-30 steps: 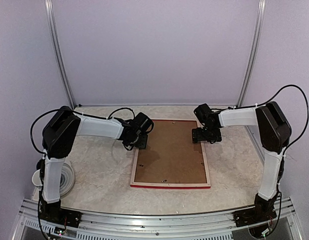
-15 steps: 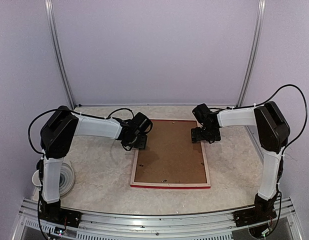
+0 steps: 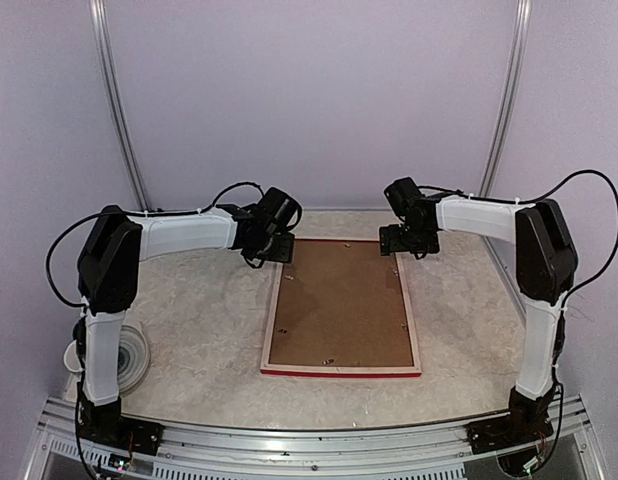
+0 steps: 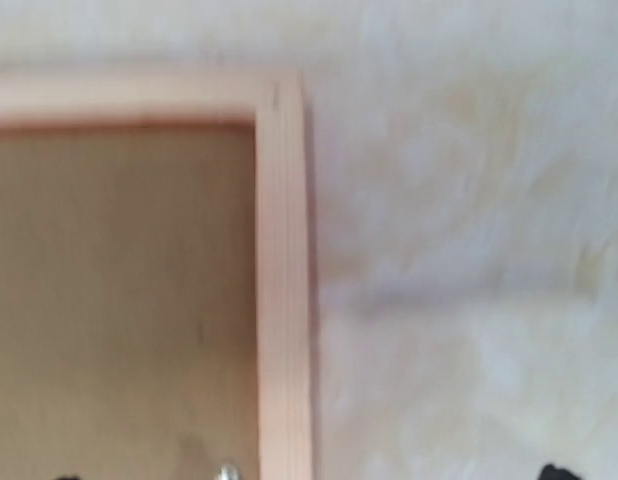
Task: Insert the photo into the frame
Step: Press the backboard against the frame body, then press the fastener onto the backboard.
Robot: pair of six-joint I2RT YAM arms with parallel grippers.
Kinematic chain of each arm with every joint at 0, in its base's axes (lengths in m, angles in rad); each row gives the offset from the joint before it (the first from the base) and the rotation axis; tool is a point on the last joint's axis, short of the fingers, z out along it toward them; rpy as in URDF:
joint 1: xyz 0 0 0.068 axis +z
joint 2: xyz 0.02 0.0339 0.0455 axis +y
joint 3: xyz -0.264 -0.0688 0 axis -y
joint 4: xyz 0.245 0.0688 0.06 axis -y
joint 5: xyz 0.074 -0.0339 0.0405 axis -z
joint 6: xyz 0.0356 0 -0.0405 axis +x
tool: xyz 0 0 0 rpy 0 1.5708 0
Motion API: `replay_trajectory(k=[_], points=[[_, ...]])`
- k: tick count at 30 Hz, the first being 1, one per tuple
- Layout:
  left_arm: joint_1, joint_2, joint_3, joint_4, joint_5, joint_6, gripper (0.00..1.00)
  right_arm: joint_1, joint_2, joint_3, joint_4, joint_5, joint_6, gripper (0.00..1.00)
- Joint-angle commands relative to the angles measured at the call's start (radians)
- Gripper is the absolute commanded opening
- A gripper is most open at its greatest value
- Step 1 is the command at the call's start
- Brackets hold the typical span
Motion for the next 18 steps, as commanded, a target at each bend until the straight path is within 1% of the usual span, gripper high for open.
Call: replay_trajectory(k=[1,6,10,14,18], points=[[0.019,0.04,0.071,-0.024,-0.025,0.042,0.67,-0.034,0.063,0.075,-0.043,0.029,-0.014,0.99],[0.036,0.112,0.174,-0.026,-0.028,0.083,0.67,-0.048,0.168,0.195,-0.09,0.064,-0.028,0.99],[0.048,0.201,0.257,-0.041,-0.03,0.11,0.67,-0.06,0.234,0.243,-0.091,0.055,-0.035,0.99],[0.051,0.296,0.334,-0.097,-0.05,0.122,0.67,-0.064,0.274,0.239,-0.097,0.051,-0.032,0.99],[0.052,0.348,0.331,-0.122,-0.076,0.121,0.66,-0.064,0.274,0.181,-0.071,0.034,-0.032,0.99]])
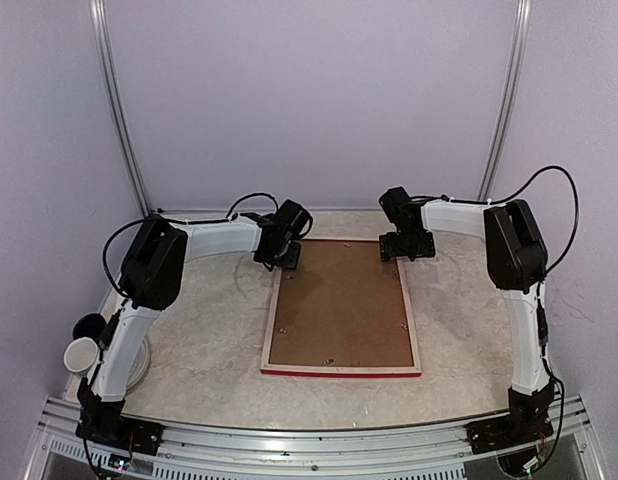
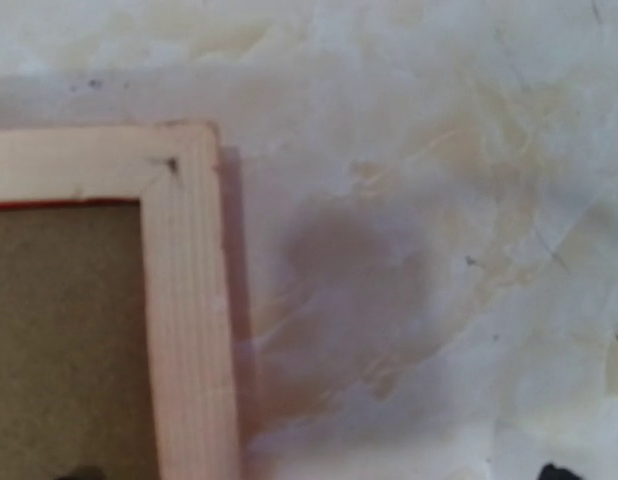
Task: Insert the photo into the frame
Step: Press the fastener onto the backboard.
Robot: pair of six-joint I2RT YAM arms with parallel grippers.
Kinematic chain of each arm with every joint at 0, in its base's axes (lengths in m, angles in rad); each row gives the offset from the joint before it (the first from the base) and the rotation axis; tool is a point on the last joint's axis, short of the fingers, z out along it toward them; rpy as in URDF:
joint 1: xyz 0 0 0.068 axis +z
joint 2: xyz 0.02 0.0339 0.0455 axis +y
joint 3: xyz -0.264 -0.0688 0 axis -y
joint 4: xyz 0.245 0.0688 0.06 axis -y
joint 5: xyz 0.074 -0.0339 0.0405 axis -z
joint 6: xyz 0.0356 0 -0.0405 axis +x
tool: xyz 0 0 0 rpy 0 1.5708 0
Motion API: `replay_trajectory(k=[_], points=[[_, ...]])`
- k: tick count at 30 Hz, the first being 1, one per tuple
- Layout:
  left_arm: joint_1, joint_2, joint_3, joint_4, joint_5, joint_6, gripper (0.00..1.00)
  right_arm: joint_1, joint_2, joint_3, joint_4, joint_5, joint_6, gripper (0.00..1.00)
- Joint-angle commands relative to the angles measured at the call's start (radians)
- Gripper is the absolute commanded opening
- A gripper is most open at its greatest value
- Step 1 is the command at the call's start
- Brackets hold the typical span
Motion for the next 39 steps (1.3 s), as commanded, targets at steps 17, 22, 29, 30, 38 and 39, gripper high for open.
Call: replay_trajectory(k=[17,22,29,30,38,39], points=[[0.017,-0.039,-0.047,-0.028,-0.047,-0.006,0.66,-0.001,-0.183,-0.073,-0.028,-0.101,-0.038,0.99],[-0.015,-0.133,-0.112,-0.013,-0.041,-0.006,0.66,0.011,-0.241,-0.198,-0.003,-0.091,-0.035,0.99],[-0.127,-0.235,-0.226,0.007,-0.008,-0.011,0.67,0.026,-0.252,-0.315,0.053,-0.096,-0.04,0.99],[-0.148,-0.243,-0.243,0.012,0.007,-0.015,0.66,0.027,-0.253,-0.323,0.058,-0.096,-0.04,0.99],[-0.238,-0.258,-0.314,0.049,0.119,-0.044,0.66,0.038,-0.257,-0.334,0.069,-0.085,-0.037,0.99],[-0.244,-0.251,-0.31,0.052,0.132,-0.047,0.66,0.038,-0.256,-0.332,0.07,-0.087,-0.037,0.99]])
